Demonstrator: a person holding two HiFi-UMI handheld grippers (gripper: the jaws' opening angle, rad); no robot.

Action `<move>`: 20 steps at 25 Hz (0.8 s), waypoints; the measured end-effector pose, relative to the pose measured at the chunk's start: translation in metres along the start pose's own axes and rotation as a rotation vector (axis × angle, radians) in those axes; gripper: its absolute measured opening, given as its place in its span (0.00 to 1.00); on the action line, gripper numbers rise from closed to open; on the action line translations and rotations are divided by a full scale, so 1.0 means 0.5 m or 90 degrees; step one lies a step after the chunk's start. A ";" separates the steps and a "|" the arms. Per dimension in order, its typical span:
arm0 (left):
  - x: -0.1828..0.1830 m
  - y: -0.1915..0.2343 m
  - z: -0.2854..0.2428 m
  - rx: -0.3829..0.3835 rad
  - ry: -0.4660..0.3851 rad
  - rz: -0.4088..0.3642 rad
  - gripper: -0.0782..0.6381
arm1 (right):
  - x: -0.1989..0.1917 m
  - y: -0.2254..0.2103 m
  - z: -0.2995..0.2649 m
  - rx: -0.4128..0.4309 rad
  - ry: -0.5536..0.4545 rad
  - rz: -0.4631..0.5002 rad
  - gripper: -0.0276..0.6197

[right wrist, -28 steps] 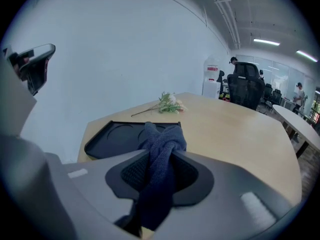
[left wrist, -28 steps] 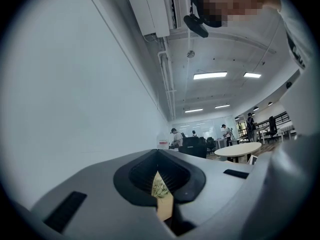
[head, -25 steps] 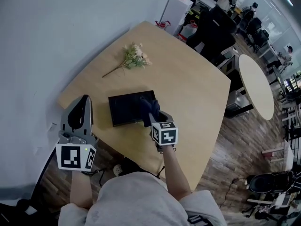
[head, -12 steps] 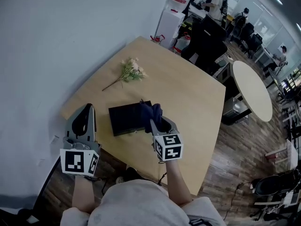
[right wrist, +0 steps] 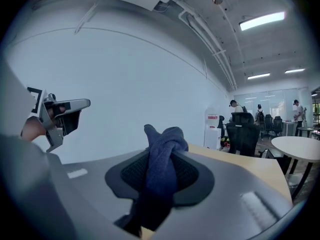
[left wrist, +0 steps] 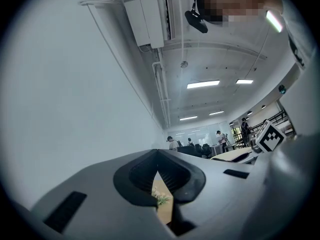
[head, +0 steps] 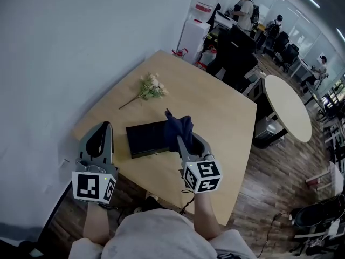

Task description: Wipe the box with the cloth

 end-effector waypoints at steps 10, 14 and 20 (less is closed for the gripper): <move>0.024 -0.022 0.028 -0.003 -0.010 -0.004 0.12 | 0.061 0.001 0.072 -0.029 -0.073 0.018 0.24; 0.030 -0.031 0.036 -0.006 -0.012 -0.004 0.12 | 0.073 -0.001 0.098 -0.041 -0.093 0.019 0.24; 0.034 -0.048 0.044 -0.013 -0.015 -0.003 0.12 | 0.086 -0.005 0.133 -0.050 -0.124 0.016 0.24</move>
Point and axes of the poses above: the fingertips, and each gripper's own axes: z backward along the fingers, y to its left, x out of its top, the point moved 6 cm from there along z, backward along the fingers, and after that the axes turned 13 degrees about -x, right-handed, at the moved point
